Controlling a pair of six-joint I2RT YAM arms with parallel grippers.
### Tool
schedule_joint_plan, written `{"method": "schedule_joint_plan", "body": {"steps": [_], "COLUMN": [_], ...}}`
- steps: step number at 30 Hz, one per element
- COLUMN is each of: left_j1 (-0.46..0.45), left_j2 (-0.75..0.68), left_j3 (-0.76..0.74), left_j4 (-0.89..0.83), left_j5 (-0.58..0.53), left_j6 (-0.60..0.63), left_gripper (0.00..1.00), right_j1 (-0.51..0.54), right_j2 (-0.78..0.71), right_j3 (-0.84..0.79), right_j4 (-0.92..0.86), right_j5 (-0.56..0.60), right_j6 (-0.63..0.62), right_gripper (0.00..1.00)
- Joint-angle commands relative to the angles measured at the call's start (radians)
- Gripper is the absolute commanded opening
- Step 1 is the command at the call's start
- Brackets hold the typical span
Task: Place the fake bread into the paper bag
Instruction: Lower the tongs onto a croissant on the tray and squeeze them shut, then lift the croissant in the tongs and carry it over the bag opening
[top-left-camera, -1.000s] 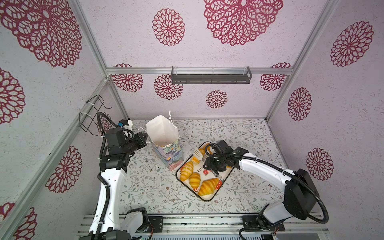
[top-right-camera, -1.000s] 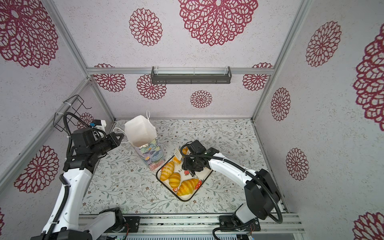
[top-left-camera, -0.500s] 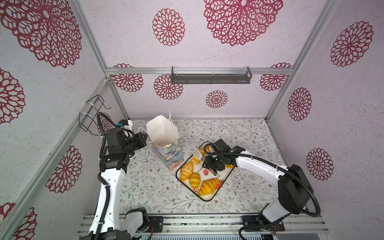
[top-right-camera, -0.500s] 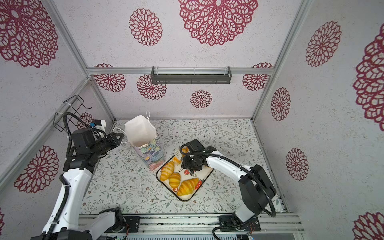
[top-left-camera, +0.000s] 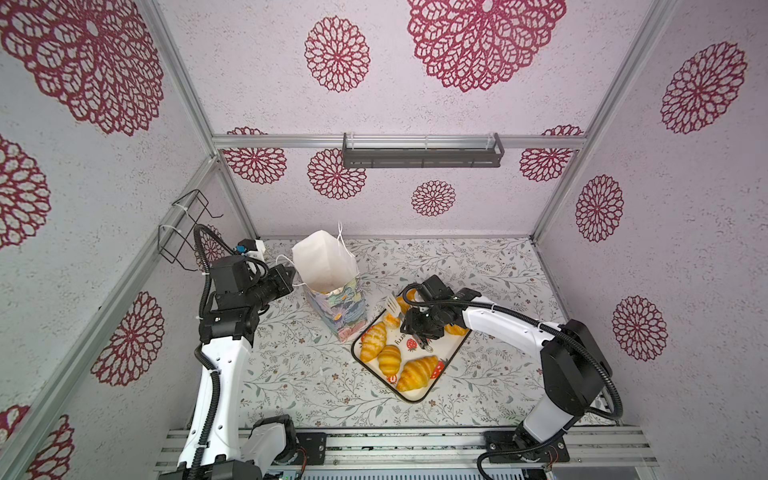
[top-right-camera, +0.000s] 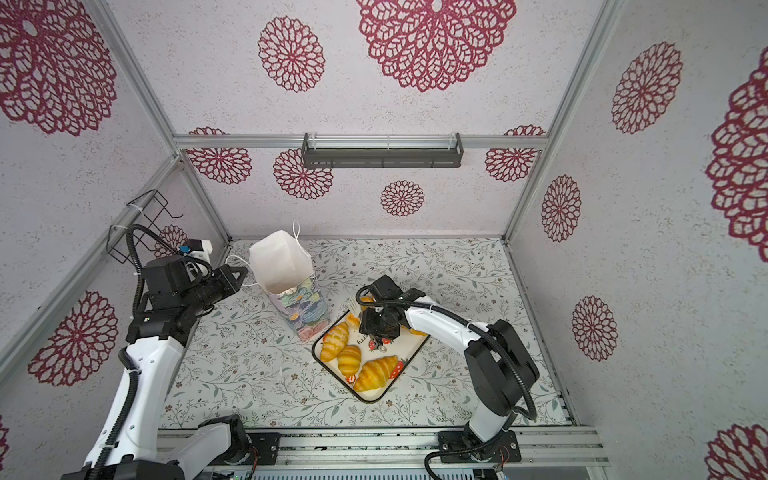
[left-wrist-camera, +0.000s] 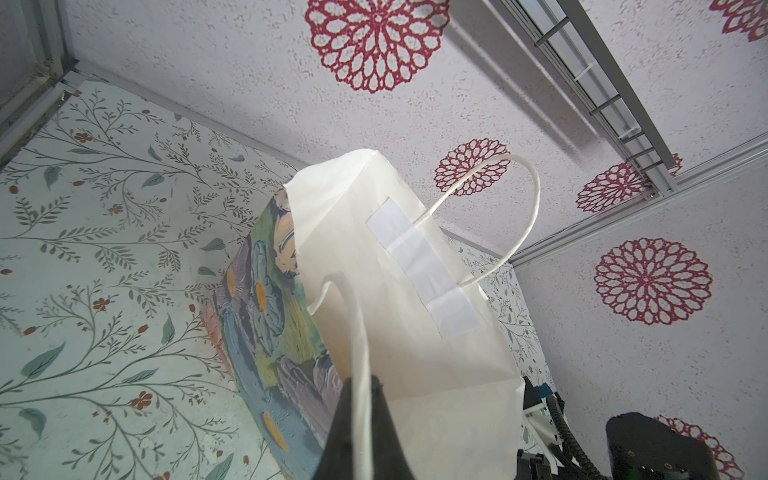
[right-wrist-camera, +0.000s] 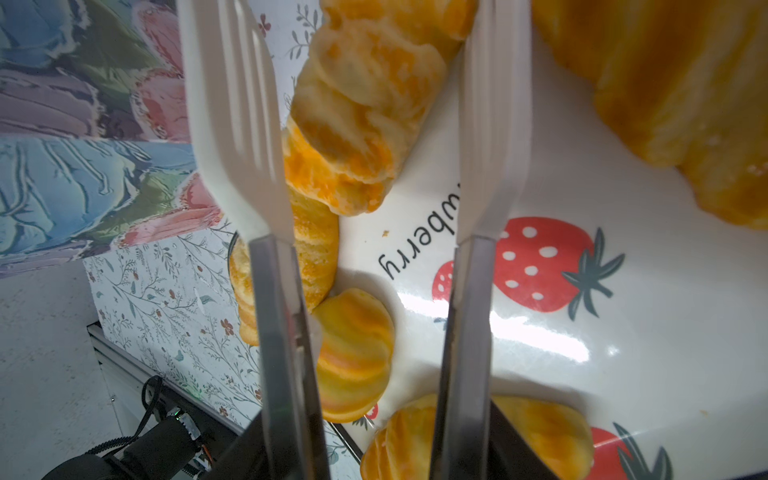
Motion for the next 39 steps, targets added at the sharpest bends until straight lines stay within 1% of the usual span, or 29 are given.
{"method": "schedule_joint_plan", "body": {"steps": [1,9,14,21,31,39], "left_j1": [-0.005,-0.005,-0.005,-0.005,-0.005,-0.007], "left_j2": [-0.019,-0.012,-0.01,-0.01,-0.007,-0.003], "left_j3": [0.003,0.004,0.004,0.004,0.002,0.002], "left_j4": [0.01,0.01,0.011,0.011,0.015,0.016], "left_j5": [-0.001,0.001,0.001,0.003,0.006,0.01], "left_j6": [0.008,0.007,0.008,0.008,0.005,0.004], "left_gripper": [0.05,0.06,0.06,0.06,0.06,0.06], "right_j1": [-0.007,-0.007,-0.007,-0.007,-0.01,-0.015], "right_j2": [0.004,-0.008,-0.031,-0.111,-0.28,-0.395], "right_j3": [0.043,0.041,0.024,-0.008,-0.114,-0.093], "right_j4": [0.004,-0.058,-0.09,-0.114,-0.082,-0.076], "right_j5": [-0.004,0.026,0.044,0.062,0.061,0.075], "right_j6": [-0.011,-0.06,-0.088,-0.104,-0.11,-0.154], "right_gripper": [0.56,0.49,0.38,0.28,0.26,0.25]}}
